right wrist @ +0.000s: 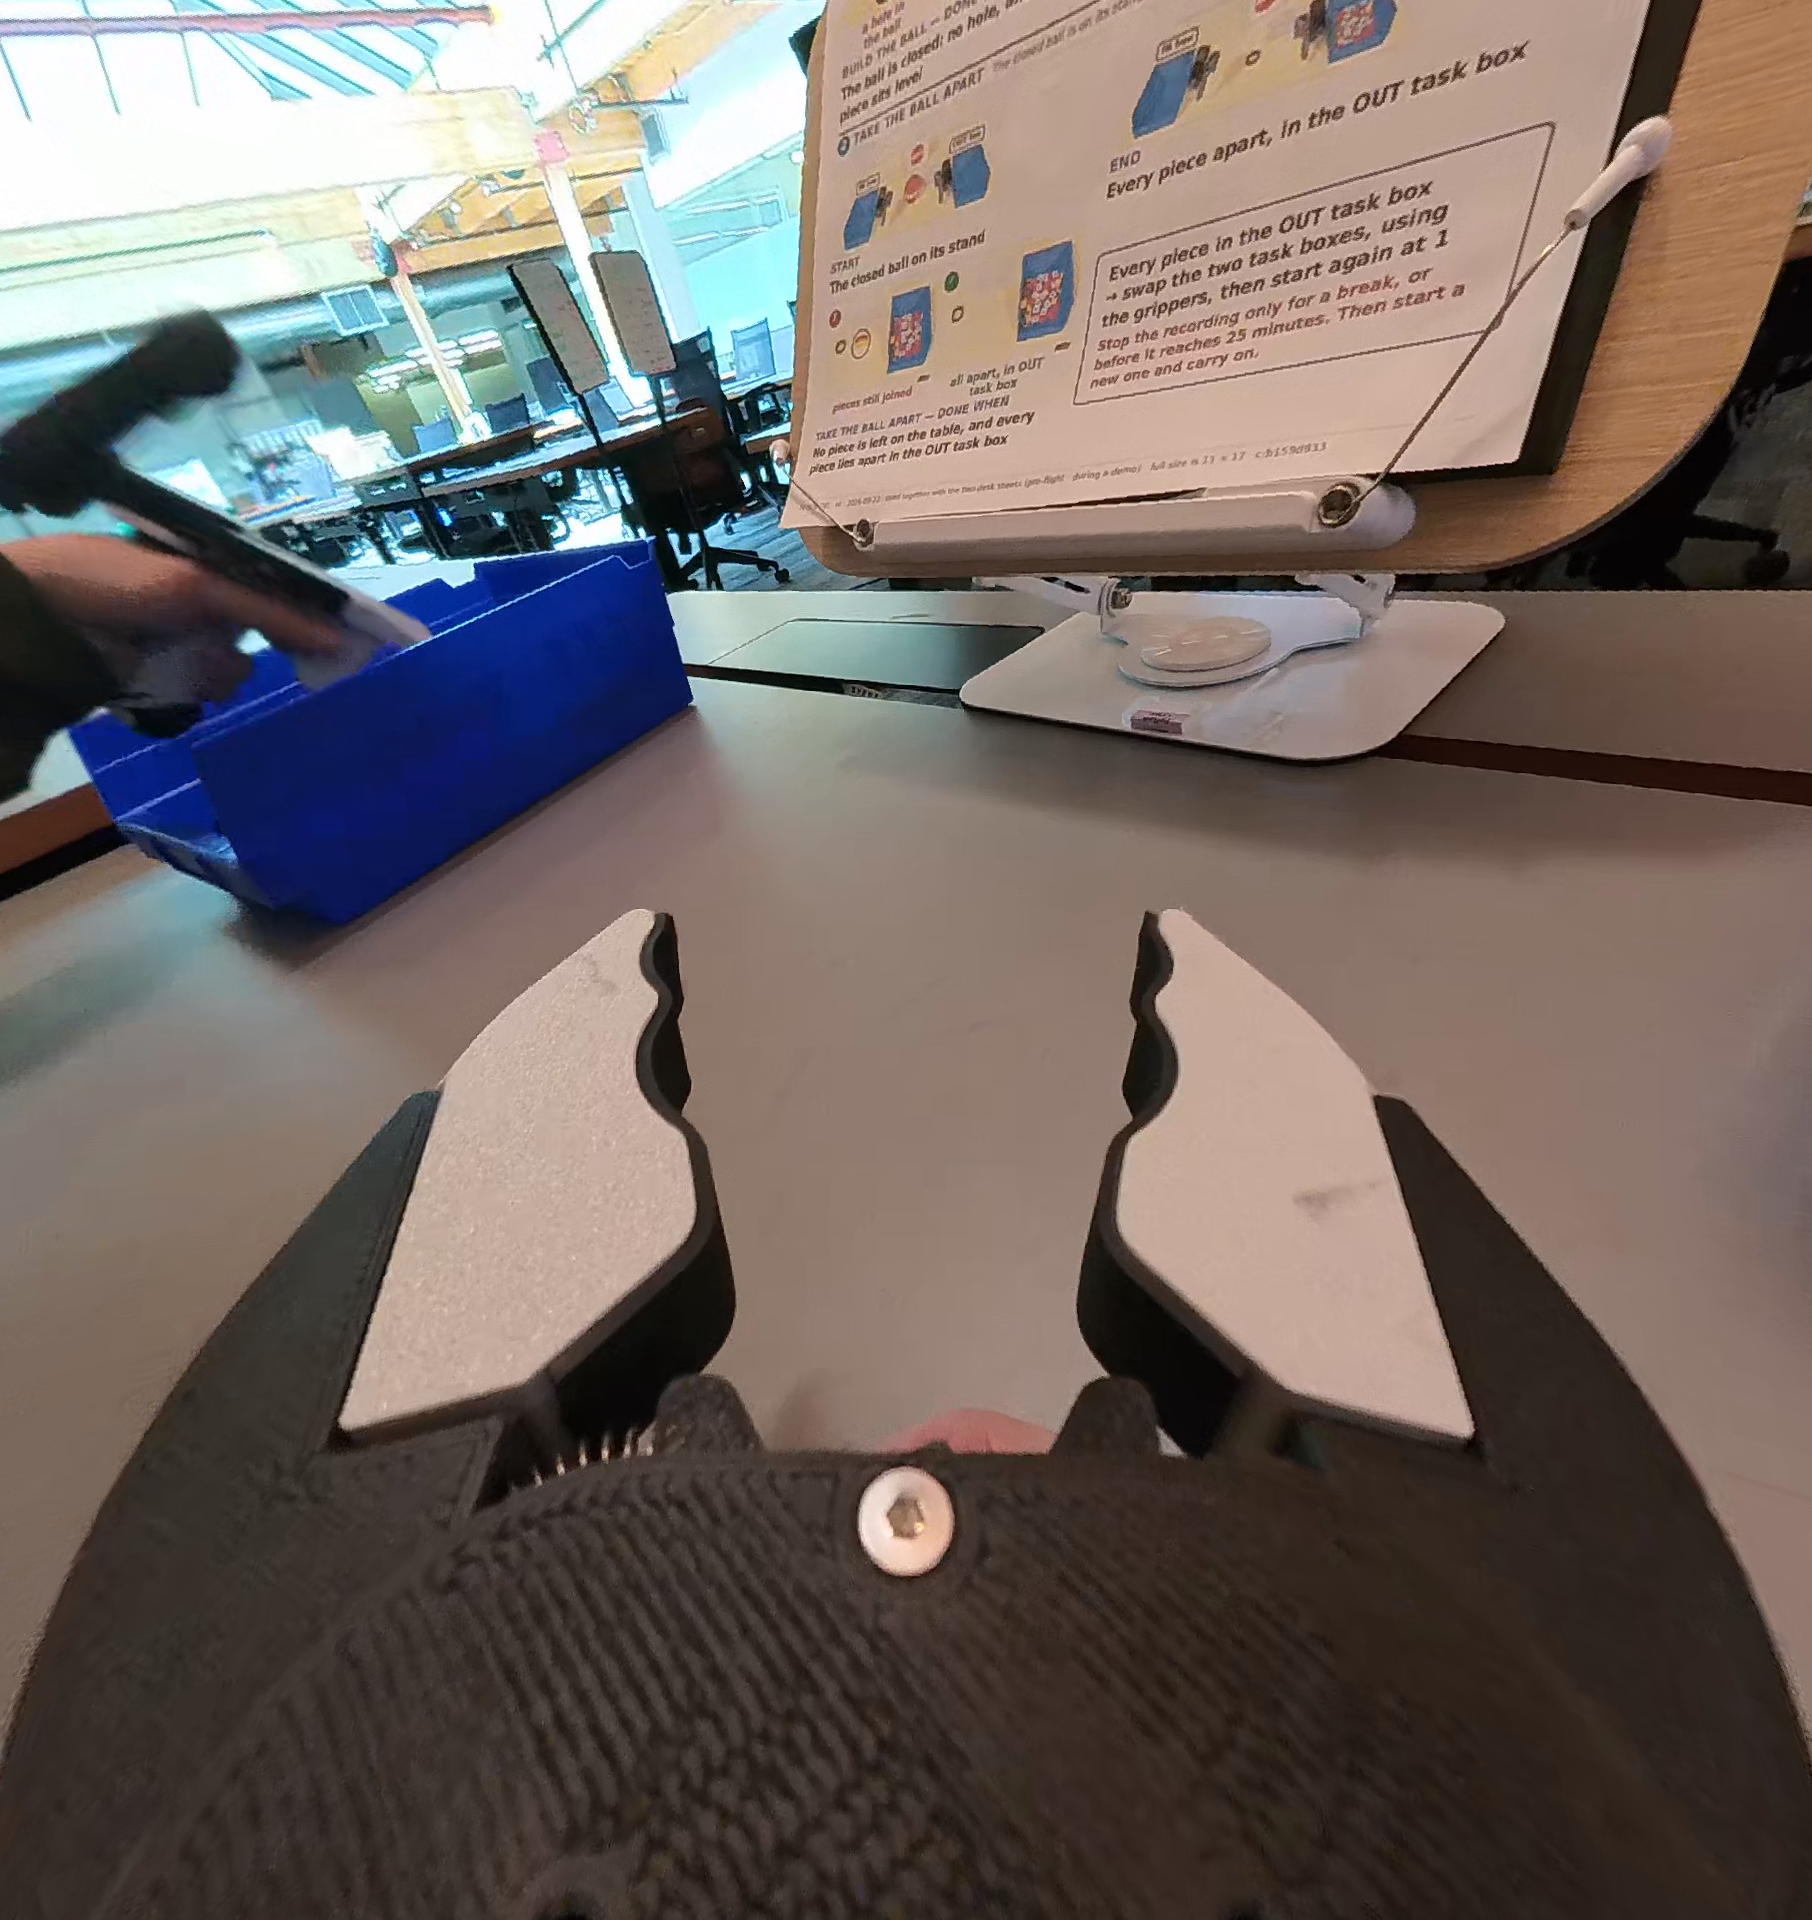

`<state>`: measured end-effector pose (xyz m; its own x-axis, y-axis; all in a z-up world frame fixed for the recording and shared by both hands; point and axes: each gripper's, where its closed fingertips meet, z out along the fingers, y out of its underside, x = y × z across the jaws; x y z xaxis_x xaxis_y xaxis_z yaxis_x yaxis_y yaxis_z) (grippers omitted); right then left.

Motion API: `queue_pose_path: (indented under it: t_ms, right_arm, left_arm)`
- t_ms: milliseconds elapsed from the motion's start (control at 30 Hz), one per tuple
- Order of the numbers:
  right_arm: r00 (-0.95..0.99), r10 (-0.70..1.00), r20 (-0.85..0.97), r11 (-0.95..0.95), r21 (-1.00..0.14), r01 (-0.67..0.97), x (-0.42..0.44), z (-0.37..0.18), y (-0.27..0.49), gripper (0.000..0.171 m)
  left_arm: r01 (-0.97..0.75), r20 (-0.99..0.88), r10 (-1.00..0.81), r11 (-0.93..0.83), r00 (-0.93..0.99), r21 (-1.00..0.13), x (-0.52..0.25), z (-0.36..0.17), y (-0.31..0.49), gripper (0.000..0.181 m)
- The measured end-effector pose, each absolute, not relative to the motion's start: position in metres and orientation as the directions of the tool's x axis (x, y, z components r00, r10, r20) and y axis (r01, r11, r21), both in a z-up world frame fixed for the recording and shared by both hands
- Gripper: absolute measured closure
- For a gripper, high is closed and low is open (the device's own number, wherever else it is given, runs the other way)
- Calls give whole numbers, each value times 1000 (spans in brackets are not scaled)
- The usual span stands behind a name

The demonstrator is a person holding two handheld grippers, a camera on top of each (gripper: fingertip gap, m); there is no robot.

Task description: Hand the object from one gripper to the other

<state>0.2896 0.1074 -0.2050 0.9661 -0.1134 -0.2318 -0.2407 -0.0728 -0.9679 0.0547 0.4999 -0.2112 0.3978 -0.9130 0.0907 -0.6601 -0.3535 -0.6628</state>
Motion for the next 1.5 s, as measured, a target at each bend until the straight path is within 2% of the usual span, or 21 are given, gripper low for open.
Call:
queue_pose_path:
  t_ms: [67, 167, 300, 400, 500, 600, 700, 833, 1000, 1033, 1200, 1333, 1500]
  right_arm:
    - [964, -85, -252, -91, -961, -260, 285, -207, 109, 84]
    - [932, 75, -355, -120, -931, -345, 257, -204, 114, 77]
    - [718, 352, -600, -216, -799, -561, 203, -191, 118, 74]
    - [431, 488, -759, -312, -613, -726, 176, -177, 116, 88]
    - [107, 556, -825, -423, -391, -817, 159, -160, 112, 95]
    - [-7, 557, -830, -483, -317, -816, 144, -158, 113, 99]
    - [-76, 571, -818, -538, -303, -787, 127, -156, 109, 106]
    - [-58, 532, -845, -551, -294, -781, 122, -168, 115, 114]
    - [-123, 521, -845, -546, -219, -809, 133, -174, 118, 142]
    - [-131, 520, -844, -547, -211, -810, 134, -174, 118, 143]
    - [-68, 517, -853, -569, -283, -772, 122, -180, 117, 140]
    - [-68, 536, -842, -566, -298, -769, 121, -179, 116, 159]
    - [-37, 538, -842, -555, -321, -767, 121, -181, 117, 159]
  left_arm:
    - [-503, 137, -949, -268, 283, -822, 58, -160, 472, 172]
    - [-235, 138, -989, -145, 47, -961, 55, -92, 406, 172]
    - [74, 34, -964, -55, -265, -996, 54, -58, 294, 172]
    - [219, -85, -898, -13, -432, -976, 65, -70, 218, 172]
    - [217, -135, -831, 18, -539, -976, 91, -100, 171, 172]
    - [236, -221, -784, 99, -580, -967, 110, -121, 141, 172]
    - [208, -269, -747, 178, -608, -962, 120, -141, 125, 172]
    - [178, -265, -732, 197, -627, -964, 129, -161, 116, 172]
    - [154, -298, -708, 263, -640, -953, 133, -175, 112, 172]
    - [145, -299, -707, 271, -642, -952, 133, -177, 112, 172]
    - [137, -302, -707, 282, -639, -950, 132, -180, 116, 172]
    - [133, -313, -705, 299, -637, -945, 132, -182, 116, 172]
    - [134, -323, -703, 311, -634, -941, 132, -184, 116, 172]
